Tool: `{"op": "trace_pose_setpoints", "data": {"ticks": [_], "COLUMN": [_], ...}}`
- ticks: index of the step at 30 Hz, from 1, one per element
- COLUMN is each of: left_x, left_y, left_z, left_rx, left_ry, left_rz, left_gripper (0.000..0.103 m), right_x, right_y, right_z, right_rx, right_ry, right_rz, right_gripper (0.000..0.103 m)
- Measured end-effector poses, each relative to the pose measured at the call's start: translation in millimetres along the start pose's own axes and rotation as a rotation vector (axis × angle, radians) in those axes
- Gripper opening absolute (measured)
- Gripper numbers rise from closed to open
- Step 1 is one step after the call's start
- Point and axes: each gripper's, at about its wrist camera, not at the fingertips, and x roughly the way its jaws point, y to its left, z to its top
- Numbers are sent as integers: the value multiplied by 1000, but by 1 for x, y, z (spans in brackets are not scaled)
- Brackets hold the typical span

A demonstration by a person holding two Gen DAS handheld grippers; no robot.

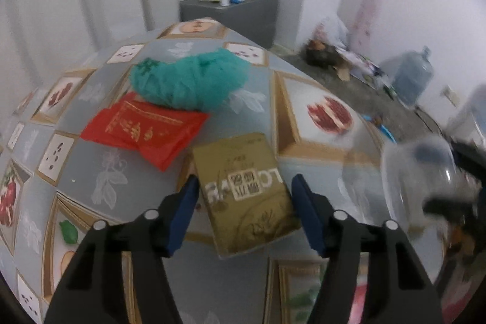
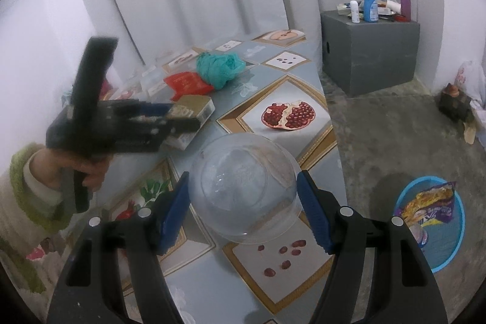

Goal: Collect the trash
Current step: 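Close the left gripper on the gold LOVE box while the right holds the dome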

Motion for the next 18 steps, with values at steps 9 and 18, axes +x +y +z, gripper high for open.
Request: {"op": "trace_pose_setpoints", "data": {"ticks": [9,18], "left_x": [-41,-53], "left_y": [-4,3], "left_z": [-52,-78], "left_rx": [83,7], "left_ry": [87,98], "left_rz": [-59,-71], "left_gripper": [57,63], "right_x": [-3,3], "right_y": [7,12], "right_z": [-4,-10], "right_rx": [-28,-34], "right_ry": [40,78], "right_rz": [60,49], "right_gripper": [66,68]}}
